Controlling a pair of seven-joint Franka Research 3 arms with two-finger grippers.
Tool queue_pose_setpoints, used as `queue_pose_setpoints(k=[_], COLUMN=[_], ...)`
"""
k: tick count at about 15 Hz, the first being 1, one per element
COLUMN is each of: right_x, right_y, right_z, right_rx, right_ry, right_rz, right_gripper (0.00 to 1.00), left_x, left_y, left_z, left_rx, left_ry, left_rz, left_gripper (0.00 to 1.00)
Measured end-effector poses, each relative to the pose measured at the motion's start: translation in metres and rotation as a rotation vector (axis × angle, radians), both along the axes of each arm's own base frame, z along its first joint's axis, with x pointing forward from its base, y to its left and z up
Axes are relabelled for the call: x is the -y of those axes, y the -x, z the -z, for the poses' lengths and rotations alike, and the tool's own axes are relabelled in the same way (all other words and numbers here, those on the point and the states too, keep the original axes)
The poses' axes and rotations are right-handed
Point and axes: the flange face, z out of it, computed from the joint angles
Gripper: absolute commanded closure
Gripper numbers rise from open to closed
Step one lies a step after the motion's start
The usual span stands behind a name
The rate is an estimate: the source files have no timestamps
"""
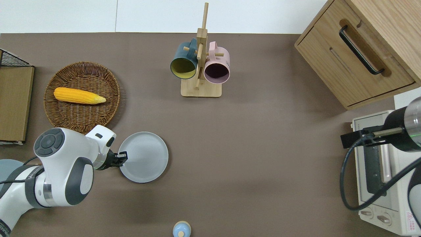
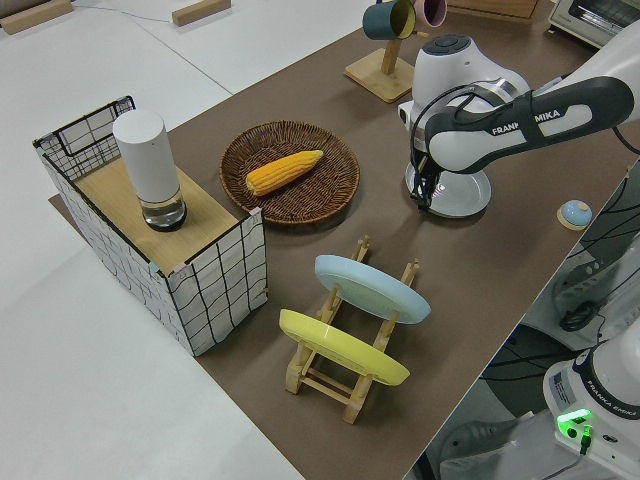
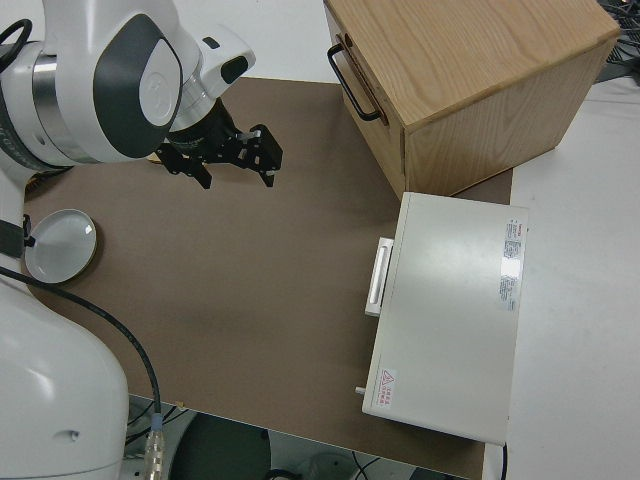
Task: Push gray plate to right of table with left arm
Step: 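Push the gray plate across the table away from the left arm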
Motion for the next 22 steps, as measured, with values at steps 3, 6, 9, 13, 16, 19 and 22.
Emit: queue_pose_setpoints(k=[3,6,9,13,16,19,22], right_x=[0.000,0.000,0.000,0.000,0.000,0.000,0.000], right_y=[0.000,0.000,0.000,0.000,0.000,0.000,0.000], right_z=[0.000,0.000,0.000,0.000,0.000,0.000,0.000], right_rx=[0.000,0.000,0.000,0.000,0.000,0.000,0.000], right_ry=[0.000,0.000,0.000,0.000,0.000,0.000,0.000], right_rz=[0.000,0.000,0.000,0.000,0.000,0.000,0.000], right_gripper=[0.005,0.005,0.005,0.005,0.005,0.005,0.005], left_x=[0.001,0.006,0.030,0.061,0.083,0.108,0.135], left_y=[0.000,0.001,0.004,0.011,0.014,0.019,0.026], left_z=[0.000,-0.001,0.000,0.000,0.003,0.003,0.004], left_rx=[0.000,0.001,0.001,-0.007,-0.001,0.011,0.020], left_ry=[0.006,0.009,0.024,0.064,0.091,0.107,0.122], left_rz=[-0.004,0.004,0.037,0.056,0.063,0.062,0.042], left_gripper=[1.00,1.00,1.00,1.00,1.00,1.00,1.00])
